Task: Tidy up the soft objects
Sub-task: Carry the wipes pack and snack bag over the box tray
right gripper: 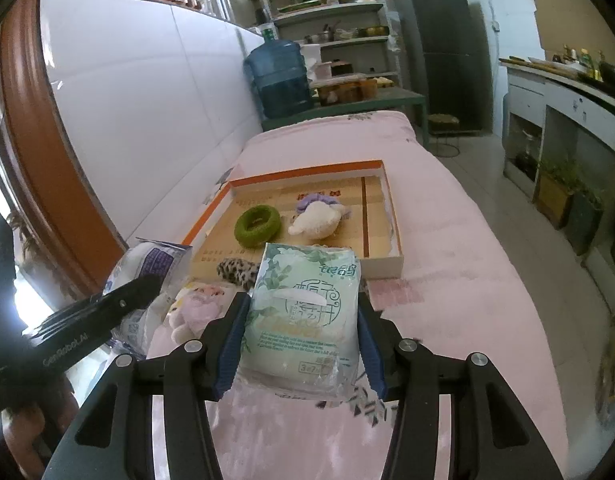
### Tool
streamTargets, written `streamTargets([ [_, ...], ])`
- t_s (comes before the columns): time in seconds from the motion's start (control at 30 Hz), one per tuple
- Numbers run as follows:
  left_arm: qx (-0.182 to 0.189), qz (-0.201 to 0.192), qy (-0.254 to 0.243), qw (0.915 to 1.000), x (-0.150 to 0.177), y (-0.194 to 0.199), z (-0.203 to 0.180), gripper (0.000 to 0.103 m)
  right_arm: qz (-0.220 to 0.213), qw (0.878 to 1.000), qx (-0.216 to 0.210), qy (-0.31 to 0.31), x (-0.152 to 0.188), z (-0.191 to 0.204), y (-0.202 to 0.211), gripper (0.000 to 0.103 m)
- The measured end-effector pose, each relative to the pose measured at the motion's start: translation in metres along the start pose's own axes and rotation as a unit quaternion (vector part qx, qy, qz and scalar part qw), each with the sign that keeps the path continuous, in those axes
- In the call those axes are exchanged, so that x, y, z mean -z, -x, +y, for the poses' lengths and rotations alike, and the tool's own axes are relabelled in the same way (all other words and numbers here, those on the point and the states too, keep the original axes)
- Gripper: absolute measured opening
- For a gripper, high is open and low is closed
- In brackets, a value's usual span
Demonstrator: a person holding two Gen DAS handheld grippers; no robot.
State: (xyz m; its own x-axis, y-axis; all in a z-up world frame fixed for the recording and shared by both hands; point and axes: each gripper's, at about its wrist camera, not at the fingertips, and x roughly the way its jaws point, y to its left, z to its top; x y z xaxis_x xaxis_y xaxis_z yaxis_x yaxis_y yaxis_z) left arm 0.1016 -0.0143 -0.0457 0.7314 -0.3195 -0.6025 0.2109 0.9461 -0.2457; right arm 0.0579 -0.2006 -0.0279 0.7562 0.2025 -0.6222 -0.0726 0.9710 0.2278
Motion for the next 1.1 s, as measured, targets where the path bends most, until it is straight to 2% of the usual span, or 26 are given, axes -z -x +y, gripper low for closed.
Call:
streamTargets([
  [0.63,-0.03,0.021,0.007,0.9993,-0.045,-0.06,0.029,0.029,0.015,0.999,-0.022,0.025,-0.053,0.002,-0.062,0.053],
  [1.1,-0.041,0.021,0.007,0.9989,-0.079,-0.104,0.042,0.029,0.029,0.998,-0.043,0.042,-0.098,0.001,-0.117,0.053],
])
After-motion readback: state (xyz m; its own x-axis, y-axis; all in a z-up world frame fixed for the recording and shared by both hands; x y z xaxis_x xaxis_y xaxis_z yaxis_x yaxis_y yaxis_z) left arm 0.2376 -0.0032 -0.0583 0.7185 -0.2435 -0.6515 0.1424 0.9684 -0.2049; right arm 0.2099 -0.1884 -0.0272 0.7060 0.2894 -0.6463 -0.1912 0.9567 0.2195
